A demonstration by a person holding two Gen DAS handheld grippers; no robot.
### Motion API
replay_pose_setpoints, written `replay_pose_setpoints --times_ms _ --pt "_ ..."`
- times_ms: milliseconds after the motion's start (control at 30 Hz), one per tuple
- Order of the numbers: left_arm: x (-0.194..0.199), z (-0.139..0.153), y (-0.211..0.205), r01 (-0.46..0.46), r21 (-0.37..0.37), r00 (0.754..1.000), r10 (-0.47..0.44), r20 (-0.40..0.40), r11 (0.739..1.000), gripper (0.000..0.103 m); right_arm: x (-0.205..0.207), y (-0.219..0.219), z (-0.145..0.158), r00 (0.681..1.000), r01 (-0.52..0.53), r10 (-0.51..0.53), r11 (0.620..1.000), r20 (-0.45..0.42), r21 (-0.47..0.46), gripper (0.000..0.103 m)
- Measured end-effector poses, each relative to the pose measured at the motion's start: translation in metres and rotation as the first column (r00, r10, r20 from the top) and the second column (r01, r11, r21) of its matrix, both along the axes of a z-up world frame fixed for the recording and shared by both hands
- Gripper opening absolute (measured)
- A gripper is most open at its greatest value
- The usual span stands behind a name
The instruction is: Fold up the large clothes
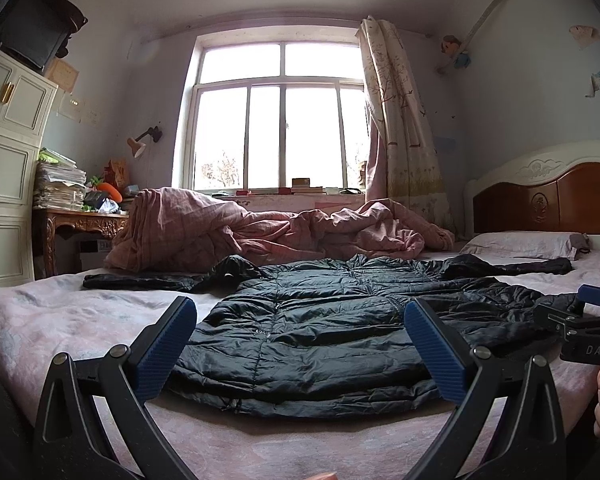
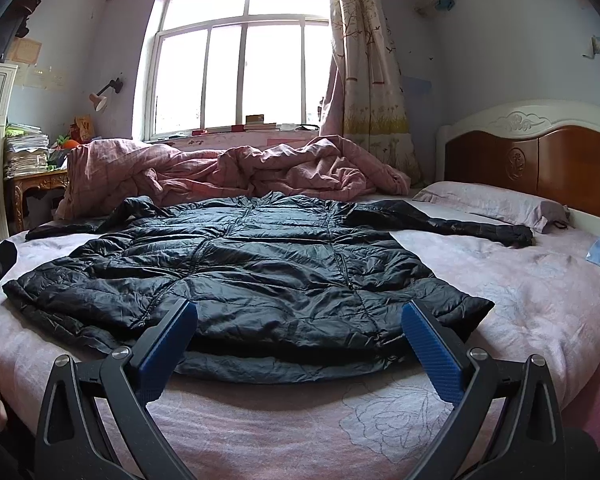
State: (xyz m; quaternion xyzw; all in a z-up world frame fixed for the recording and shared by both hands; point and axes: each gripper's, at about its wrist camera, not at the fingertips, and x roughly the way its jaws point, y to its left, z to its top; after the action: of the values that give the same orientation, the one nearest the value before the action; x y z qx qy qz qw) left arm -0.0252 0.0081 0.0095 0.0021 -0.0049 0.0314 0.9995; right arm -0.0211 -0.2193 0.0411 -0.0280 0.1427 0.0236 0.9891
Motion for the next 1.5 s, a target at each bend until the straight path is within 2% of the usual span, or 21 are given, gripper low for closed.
replay_pose_setpoints --times_ms 167,400,633,733,867,1000,1067,1133,1200,1267,1333,1400,1433,1500 --pt "-0.003 0.001 0.002 0.032 -0.034 0.999 -0.032 0.002 0.999 0.103 -0.002 -0.001 0.002 1.000 -0.002 0.002 1.000 0.004 0.007 0.103" --pt "-0.004 0.003 0.003 0.053 -0.037 0.999 -0.053 -0.006 0.998 0.103 -0.003 -0.003 0.004 1.000 -0.009 0.009 1.000 0.001 0.019 0.103" --pt "0.004 0.002 0.005 0.054 -0.050 0.997 -0.057 -0.060 0.997 0.103 -0.003 -0.004 0.005 1.000 -0.027 0.028 0.999 -0.012 0.035 0.103" --pt "0.002 0.002 0.004 0.028 -0.033 0.998 -0.030 -0.048 0.999 0.103 -0.005 -0.006 0.008 0.999 -0.042 0.042 0.997 -0.009 0.057 0.103" --pt "-0.001 -0.003 0.003 -0.016 -0.040 0.999 0.015 -0.047 0.999 0.103 -0.007 -0.007 0.009 0.993 -0.106 0.110 0.989 -0.034 0.103 0.103" --pt "-0.002 -0.013 0.002 0.013 -0.076 0.996 -0.019 -0.084 0.997 0.103 -0.008 -0.009 0.001 0.983 -0.151 0.166 0.973 -0.077 0.173 0.097" --pt "0.005 -0.014 -0.004 0.041 -0.042 0.987 -0.047 -0.154 0.998 0.103 -0.007 -0.010 -0.006 0.979 -0.150 0.172 0.971 -0.108 0.188 0.094" --pt "0.008 -0.016 -0.009 0.087 -0.029 0.977 -0.091 -0.191 0.996 0.101 -0.006 -0.009 -0.012 0.978 -0.137 0.162 0.974 -0.133 0.181 0.091" --pt "0.012 -0.017 -0.011 0.100 -0.070 0.959 -0.115 -0.260 0.993 0.097 -0.004 -0.010 -0.018 0.970 -0.135 0.171 0.970 -0.175 0.200 0.085" --pt "0.017 -0.019 -0.006 0.056 -0.166 0.916 -0.117 -0.383 0.985 0.080 -0.001 -0.016 -0.026 0.954 -0.126 0.189 0.957 -0.231 0.263 0.080" --pt "0.016 -0.024 0.002 0.093 -0.280 0.887 -0.207 -0.412 0.956 0.079 -0.003 -0.022 -0.030 0.950 -0.113 0.196 0.941 -0.242 0.320 0.077" --pt "0.029 -0.030 0.005 0.071 -0.311 0.849 -0.221 -0.479 0.948 0.079 -0.001 -0.024 -0.029 0.949 -0.104 0.194 0.936 -0.247 0.336 0.075" --pt "0.035 -0.033 0.006 0.069 -0.322 0.841 -0.229 -0.490 0.944 0.079 0.004 -0.025 -0.029 0.945 -0.094 0.195 0.931 -0.263 0.352 0.075" --pt "0.044 -0.033 0.006 0.057 -0.316 0.845 -0.214 -0.490 0.947 0.079 0.018 -0.028 -0.030 0.935 -0.066 0.190 0.923 -0.300 0.379 0.072"
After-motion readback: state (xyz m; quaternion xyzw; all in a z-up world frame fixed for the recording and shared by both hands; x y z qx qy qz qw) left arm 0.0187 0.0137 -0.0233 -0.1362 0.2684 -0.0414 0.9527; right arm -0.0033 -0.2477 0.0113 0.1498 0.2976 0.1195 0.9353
